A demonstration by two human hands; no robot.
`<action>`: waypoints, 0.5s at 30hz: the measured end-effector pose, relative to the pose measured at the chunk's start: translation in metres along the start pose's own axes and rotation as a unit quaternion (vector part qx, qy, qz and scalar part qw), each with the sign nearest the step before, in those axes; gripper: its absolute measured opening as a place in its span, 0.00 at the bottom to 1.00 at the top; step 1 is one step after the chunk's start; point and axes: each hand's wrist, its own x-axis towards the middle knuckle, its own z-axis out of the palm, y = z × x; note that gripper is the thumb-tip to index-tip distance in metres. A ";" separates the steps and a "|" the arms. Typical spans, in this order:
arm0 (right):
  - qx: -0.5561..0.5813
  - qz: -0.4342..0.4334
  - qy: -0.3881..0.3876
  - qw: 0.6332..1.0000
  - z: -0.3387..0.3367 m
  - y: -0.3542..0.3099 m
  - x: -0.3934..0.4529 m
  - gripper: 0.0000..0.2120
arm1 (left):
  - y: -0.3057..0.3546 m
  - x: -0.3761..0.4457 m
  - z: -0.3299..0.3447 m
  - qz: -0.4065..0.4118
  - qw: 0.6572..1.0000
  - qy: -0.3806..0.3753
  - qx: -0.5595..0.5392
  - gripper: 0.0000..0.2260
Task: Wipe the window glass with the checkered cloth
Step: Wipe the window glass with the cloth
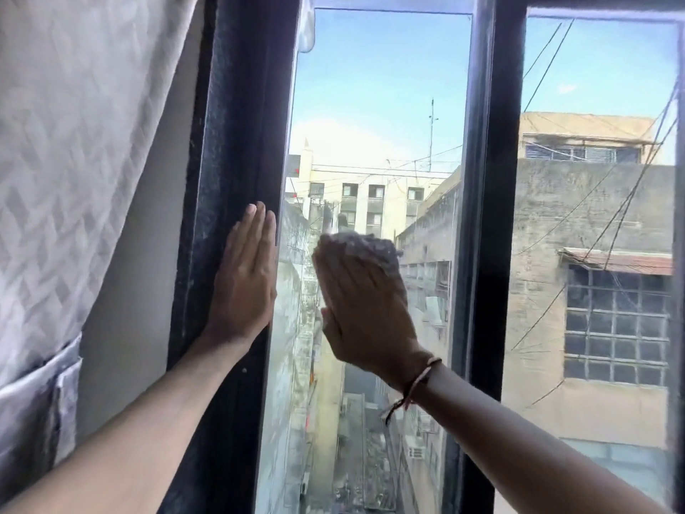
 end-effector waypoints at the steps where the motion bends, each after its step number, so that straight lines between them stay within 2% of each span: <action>1: 0.012 -0.023 -0.028 0.999 0.000 0.003 -0.023 0.41 | 0.000 -0.001 0.000 0.001 1.000 -0.004 -0.005 0.22; 3: 0.039 -0.043 -0.060 0.997 -0.001 0.022 -0.071 0.41 | 0.002 -0.006 0.002 -0.005 1.000 -0.012 -0.014 0.23; 5: 0.029 -0.043 -0.060 0.997 -0.003 0.046 -0.103 0.40 | 0.004 -0.008 0.001 -0.016 0.999 -0.033 -0.019 0.24; 8: 0.037 -0.027 -0.035 0.998 -0.006 0.059 -0.112 0.38 | 0.009 -0.002 -0.009 -0.036 0.996 -0.080 -0.032 0.25; 11: 0.069 -0.012 0.027 0.997 -0.017 0.045 -0.105 0.36 | 0.013 -0.003 -0.028 -0.065 0.988 -0.134 -0.049 0.22; 15: 0.146 0.060 0.058 0.986 -0.049 0.033 -0.101 0.39 | 0.030 -0.026 -0.061 -0.053 0.984 -0.165 -0.050 0.27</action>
